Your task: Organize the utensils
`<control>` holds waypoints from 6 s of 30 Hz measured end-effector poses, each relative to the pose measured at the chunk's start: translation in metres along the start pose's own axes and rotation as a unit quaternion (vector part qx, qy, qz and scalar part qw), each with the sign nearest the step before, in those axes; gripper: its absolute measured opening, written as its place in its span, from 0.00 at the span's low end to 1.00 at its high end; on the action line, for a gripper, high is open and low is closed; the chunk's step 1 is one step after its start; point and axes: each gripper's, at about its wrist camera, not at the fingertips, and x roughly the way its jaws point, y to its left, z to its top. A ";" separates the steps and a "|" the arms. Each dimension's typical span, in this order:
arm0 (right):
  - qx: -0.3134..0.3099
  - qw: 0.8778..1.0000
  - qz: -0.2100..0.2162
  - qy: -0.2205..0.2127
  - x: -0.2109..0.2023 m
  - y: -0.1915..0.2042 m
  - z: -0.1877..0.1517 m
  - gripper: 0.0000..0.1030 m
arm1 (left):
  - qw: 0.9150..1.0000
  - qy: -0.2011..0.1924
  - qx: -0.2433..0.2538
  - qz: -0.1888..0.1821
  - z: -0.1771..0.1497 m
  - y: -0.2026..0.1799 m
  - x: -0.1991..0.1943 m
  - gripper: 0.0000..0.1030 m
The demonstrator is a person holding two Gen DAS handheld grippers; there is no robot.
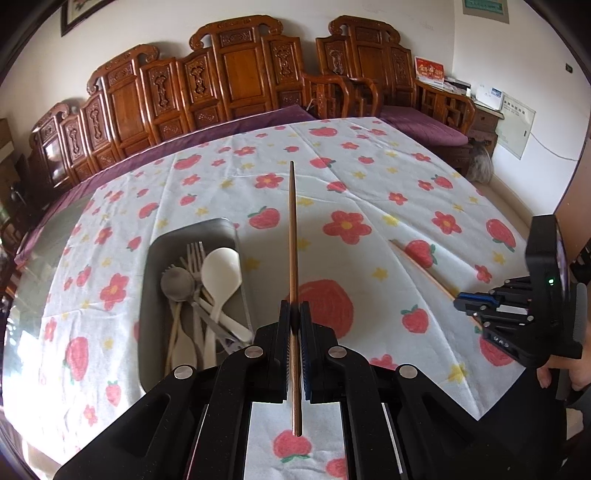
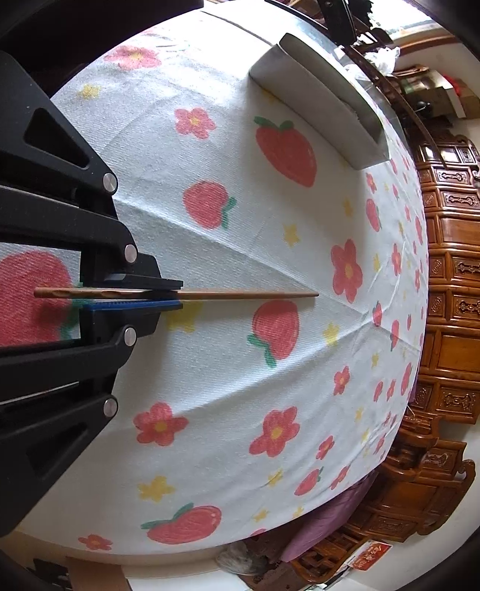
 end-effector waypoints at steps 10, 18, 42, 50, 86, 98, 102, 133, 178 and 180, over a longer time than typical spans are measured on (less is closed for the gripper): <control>0.013 0.996 0.021 -0.081 -0.055 0.011 0.022 0.06 | 0.999 0.011 -0.021 0.023 0.000 0.045 0.003 0.04; -0.004 0.994 0.036 -0.101 -0.075 0.030 0.028 0.06 | 0.998 0.043 -0.030 0.037 -0.009 0.075 0.027 0.04; -0.032 0.994 0.065 -0.087 -0.068 0.077 0.038 0.06 | 0.996 0.078 -0.036 0.028 -0.020 0.105 0.068 0.05; -0.052 0.991 0.085 -0.091 -0.061 0.116 0.064 0.06 | 0.998 0.047 -0.046 0.021 -0.017 0.123 0.041 0.06; -0.040 0.992 0.118 0.002 0.049 0.233 0.147 0.06 | 0.996 0.007 -0.081 0.038 -0.028 0.193 -0.007 0.15; -0.054 0.988 0.135 -0.049 0.013 0.228 0.138 0.07 | 0.996 0.000 -0.084 0.039 -0.027 0.188 -0.017 0.17; -0.057 0.987 0.128 -0.075 -0.015 0.216 0.124 0.07 | 0.995 -0.008 -0.090 0.038 -0.026 0.179 -0.025 0.26; 0.055 0.969 0.004 -0.241 -0.199 0.111 0.027 0.98 | 0.986 -0.124 -0.101 0.052 -0.019 0.070 -0.146 0.93; 0.064 0.937 -0.036 -0.340 -0.285 0.118 0.001 0.98 | 0.972 -0.210 -0.091 0.052 -0.034 0.042 -0.232 0.93; 0.064 0.938 -0.036 -0.340 -0.286 0.118 0.002 0.98 | 0.972 -0.211 -0.090 0.051 -0.034 0.041 -0.233 0.93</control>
